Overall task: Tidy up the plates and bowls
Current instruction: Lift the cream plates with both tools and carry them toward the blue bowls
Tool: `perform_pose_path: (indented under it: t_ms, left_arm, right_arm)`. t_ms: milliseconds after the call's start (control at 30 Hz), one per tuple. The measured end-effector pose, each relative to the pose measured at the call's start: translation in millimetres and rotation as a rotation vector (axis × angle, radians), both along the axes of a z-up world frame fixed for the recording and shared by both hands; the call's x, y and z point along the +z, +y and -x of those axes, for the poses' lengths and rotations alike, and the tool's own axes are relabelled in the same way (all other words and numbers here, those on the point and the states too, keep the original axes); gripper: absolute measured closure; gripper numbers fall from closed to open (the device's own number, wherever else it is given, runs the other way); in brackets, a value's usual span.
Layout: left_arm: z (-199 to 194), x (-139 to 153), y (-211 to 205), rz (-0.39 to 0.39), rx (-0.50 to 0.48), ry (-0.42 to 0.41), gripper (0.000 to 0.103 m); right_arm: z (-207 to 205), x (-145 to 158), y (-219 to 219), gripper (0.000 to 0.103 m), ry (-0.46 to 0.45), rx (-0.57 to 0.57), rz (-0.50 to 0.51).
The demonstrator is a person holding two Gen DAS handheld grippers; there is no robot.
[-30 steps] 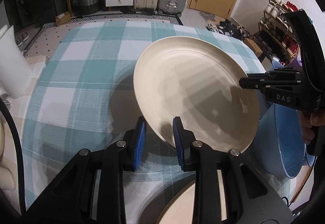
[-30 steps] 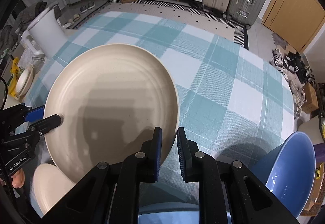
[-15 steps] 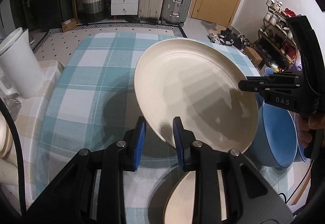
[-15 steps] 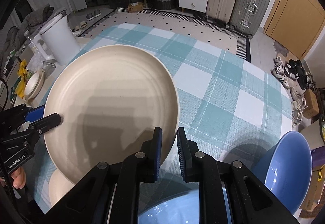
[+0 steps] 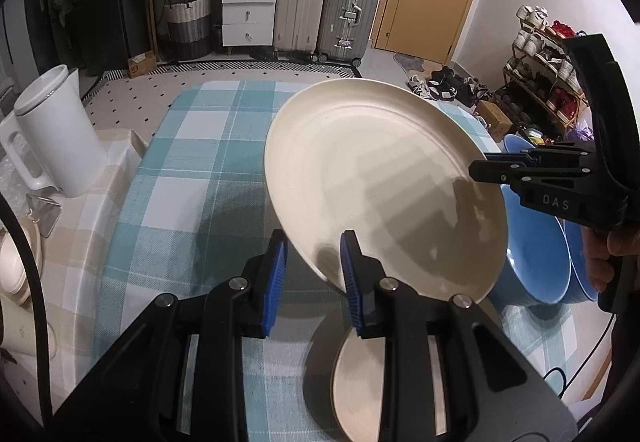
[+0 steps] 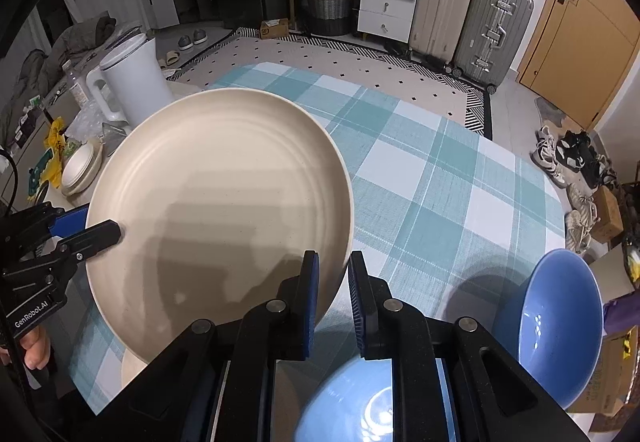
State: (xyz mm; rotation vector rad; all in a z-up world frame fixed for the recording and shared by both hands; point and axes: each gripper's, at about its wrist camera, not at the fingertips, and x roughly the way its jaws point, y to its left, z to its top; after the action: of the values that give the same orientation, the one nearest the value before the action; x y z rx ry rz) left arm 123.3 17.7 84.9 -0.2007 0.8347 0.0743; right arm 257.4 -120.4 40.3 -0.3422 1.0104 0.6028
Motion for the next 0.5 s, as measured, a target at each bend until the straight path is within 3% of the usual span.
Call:
perform_pose_path:
  t_ms: [500]
  left_arm:
    - [47.1, 16.9, -22.6, -0.003, -0.031, -0.041, 0.079]
  right_arm:
    - [44.4, 15.9, -18.0, 0.087, -0.033, -0.019, -0.023]
